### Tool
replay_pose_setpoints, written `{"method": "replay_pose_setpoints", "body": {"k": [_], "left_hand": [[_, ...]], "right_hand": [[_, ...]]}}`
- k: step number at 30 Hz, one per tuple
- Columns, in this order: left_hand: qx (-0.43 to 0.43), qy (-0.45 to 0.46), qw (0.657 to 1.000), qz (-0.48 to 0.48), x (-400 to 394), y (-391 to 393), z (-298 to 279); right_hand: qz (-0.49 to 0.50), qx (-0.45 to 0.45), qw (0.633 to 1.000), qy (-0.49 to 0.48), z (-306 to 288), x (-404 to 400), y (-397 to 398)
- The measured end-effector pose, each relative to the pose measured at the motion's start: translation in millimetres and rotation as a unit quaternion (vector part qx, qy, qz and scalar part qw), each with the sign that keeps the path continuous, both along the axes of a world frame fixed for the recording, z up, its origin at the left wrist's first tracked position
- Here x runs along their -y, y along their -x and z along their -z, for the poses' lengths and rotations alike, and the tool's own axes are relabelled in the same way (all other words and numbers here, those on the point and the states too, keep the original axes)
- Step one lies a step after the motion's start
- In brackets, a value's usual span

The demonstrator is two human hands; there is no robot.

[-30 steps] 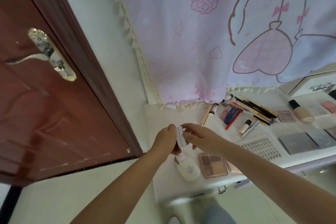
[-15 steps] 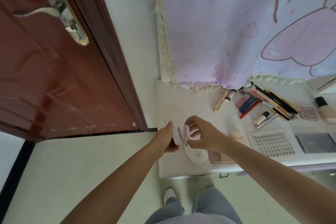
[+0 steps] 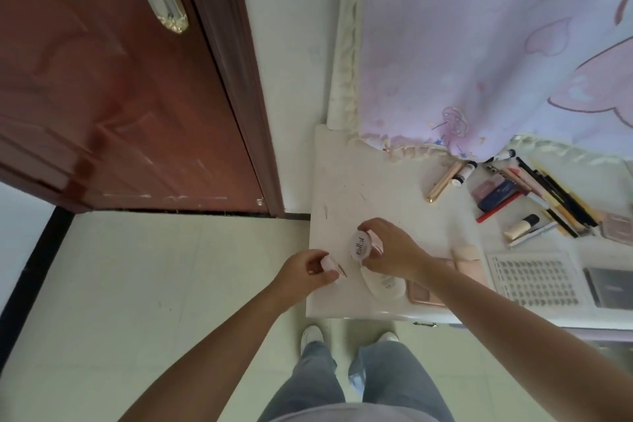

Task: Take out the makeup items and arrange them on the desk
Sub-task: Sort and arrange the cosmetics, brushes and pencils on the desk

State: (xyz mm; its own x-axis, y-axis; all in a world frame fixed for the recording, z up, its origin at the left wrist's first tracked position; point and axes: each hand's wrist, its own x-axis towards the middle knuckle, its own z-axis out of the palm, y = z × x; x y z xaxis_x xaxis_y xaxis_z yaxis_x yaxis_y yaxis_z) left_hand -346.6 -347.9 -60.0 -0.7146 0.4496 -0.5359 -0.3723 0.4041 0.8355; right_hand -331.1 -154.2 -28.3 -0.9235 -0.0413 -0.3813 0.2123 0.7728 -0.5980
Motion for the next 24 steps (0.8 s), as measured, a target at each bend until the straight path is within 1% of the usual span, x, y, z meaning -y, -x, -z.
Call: {"method": "replay_pose_setpoints", "body": {"k": [2, 4, 7, 9, 11, 13, 18, 21, 24], "left_hand": [[-0.078, 0.046, 0.996, 0.022, 1, -7, 3], [-0.125, 0.065, 0.989, 0.039, 3, -16, 10], [-0.168, 0.1, 0.98, 0.05, 5, -25, 19], [-0.193, 0.135, 0.969, 0.077, 5, -25, 21], [-0.211, 0.169, 0.956, 0.112, 3, -25, 21], [-0.218, 0.189, 0.949, 0.128, 1, -24, 21], [-0.222, 0.21, 0.943, 0.129, -3, -25, 20], [-0.229, 0.214, 0.94, 0.136, -5, -23, 20], [-0.233, 0.221, 0.935, 0.149, -4, -23, 19]], "right_hand": [[-0.03, 0.006, 0.999, -0.027, 3, 3, 8], [-0.048, 0.009, 0.998, -0.044, 6, 6, 15], [-0.091, 0.022, 0.993, -0.074, 9, 7, 19], [-0.129, 0.033, 0.986, -0.097, 12, 9, 18], [-0.148, 0.046, 0.982, -0.112, 14, 10, 18], [-0.147, 0.056, 0.981, -0.115, 14, 11, 19], [-0.169, 0.075, 0.973, -0.135, 15, 14, 22], [-0.139, 0.072, 0.979, -0.13, 11, 10, 19], [-0.028, 0.051, 0.984, -0.166, 11, 4, 9]]}}
